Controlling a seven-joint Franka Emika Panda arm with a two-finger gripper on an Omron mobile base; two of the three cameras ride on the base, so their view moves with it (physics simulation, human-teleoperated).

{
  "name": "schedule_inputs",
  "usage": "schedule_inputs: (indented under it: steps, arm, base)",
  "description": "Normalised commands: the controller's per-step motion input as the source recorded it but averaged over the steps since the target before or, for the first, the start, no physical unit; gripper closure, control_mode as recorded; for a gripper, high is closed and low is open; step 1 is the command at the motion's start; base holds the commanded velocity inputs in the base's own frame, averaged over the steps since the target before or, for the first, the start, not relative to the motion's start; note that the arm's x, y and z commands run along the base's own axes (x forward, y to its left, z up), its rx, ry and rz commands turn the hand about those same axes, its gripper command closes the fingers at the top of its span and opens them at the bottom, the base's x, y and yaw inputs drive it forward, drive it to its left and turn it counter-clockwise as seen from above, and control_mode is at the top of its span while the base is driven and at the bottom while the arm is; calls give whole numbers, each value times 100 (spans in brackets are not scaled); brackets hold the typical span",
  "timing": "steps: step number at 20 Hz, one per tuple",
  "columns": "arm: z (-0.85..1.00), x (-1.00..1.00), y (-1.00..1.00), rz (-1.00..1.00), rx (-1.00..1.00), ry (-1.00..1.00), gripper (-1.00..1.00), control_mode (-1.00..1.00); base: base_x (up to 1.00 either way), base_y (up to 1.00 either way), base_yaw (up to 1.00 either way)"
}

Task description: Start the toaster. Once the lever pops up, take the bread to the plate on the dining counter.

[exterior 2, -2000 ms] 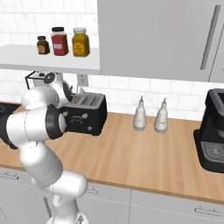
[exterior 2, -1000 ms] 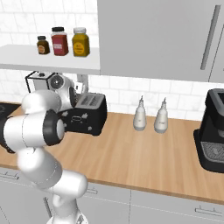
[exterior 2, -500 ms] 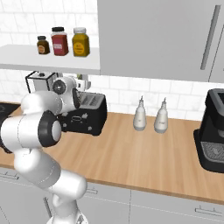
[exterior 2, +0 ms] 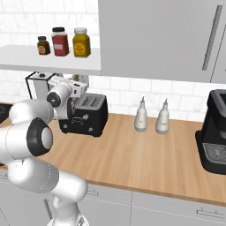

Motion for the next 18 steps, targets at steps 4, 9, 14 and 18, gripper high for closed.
schedule_inputs:
  steps: [4, 9, 14, 18]
  arm:
    - [35, -99, -42, 3, 21, -2, 100, -100]
    - [62, -100, -56, 4, 23, -8, 100, -100]
    - [47, -100, -56, 7, 11, 0, 100, -100]
    - [10, -100, -47, 8, 0, 1, 100, -100]
  base:
    - [0, 0, 0]
    - [0, 0, 0]
    - [0, 0, 0]
    - [0, 0, 0]
